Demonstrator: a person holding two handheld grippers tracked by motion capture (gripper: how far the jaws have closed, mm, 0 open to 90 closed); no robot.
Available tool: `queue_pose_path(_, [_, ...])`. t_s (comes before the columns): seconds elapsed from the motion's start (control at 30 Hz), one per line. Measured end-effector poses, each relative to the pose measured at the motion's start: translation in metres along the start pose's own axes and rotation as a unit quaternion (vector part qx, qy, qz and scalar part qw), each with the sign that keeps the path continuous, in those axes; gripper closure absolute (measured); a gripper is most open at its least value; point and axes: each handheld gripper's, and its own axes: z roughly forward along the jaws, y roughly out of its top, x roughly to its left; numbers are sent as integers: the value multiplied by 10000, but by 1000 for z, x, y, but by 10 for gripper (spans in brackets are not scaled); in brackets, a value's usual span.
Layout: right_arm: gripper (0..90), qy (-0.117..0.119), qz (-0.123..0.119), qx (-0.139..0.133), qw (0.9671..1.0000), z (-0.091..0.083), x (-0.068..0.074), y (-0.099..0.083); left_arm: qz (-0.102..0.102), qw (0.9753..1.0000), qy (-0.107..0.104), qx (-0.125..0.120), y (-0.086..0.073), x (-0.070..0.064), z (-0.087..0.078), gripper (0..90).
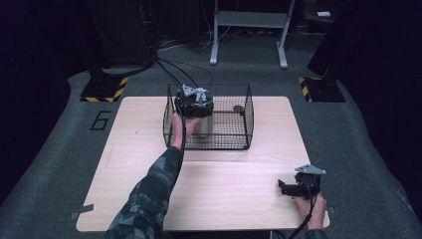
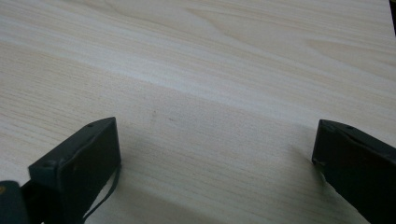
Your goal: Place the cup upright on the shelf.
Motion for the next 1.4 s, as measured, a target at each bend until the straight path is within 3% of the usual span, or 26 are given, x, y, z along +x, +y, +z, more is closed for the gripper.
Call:
queue_pose_path(0.77, [6,-11,19,7,10000,0,1,0,-130,9999,1,86,-14,1,7,38])
queue_pose_path(1.4, [6,-12,16,6,10000,0,1,0,99,9999,44,4,-21,-6,4,37])
